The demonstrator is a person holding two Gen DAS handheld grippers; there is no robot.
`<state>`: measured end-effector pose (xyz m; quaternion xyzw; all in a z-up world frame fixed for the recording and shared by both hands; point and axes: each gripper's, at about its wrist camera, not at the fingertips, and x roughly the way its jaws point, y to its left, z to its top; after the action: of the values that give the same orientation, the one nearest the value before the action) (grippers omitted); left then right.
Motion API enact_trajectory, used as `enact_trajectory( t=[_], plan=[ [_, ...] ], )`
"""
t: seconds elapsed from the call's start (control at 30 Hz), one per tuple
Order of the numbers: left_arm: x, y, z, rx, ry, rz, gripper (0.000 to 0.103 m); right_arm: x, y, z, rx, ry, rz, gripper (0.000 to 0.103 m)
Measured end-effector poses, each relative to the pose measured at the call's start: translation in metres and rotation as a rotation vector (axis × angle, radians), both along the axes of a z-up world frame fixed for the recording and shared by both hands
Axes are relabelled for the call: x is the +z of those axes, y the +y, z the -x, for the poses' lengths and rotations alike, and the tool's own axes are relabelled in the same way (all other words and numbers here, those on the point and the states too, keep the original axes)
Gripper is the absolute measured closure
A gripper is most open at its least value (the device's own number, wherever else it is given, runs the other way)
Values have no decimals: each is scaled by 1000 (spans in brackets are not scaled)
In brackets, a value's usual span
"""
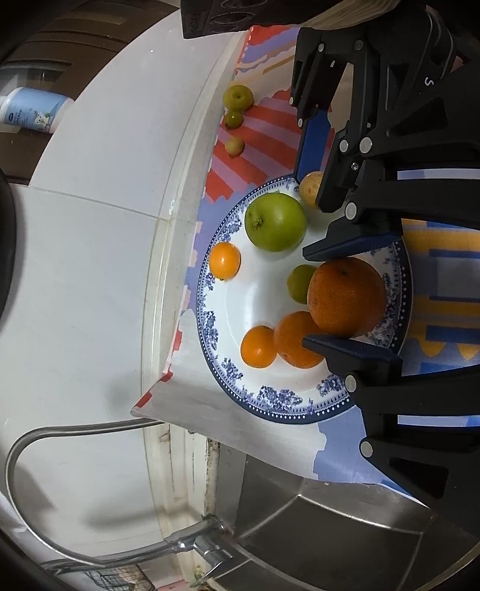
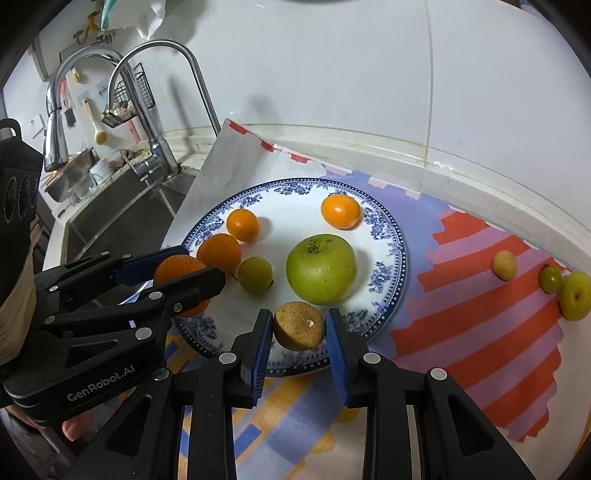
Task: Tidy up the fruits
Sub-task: 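Open both grippers to release the fruits onto the plate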
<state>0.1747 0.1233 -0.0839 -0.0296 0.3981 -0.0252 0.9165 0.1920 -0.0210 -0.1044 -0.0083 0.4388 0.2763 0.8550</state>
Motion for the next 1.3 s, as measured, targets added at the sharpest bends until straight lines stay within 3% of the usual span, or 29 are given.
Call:
enact_trajectory(
  t=[0.23, 0.37, 0.5, 0.63, 1.0, 1.3],
  plan=[
    [-1, 4, -3, 8, 18, 7, 62, -4, 3, -6, 6, 3, 4, 73],
    [9, 7, 7, 42, -13, -43, 48, -3, 5, -6, 10, 2, 0, 73],
    [15, 13, 21, 88, -31, -88, 45, -1, 8, -3, 13, -7, -5, 72],
    [19, 18, 35, 122, -44, -115, 45, 3, 8, 1, 1, -20, 10, 58],
    [44, 2, 73, 118, -127, -99, 44, 43, -14, 43, -65, -150, 38, 58],
    [71, -32, 98, 52, -221, -99, 38, 79, -53, 80, -168, -233, 21, 58]
  ],
)
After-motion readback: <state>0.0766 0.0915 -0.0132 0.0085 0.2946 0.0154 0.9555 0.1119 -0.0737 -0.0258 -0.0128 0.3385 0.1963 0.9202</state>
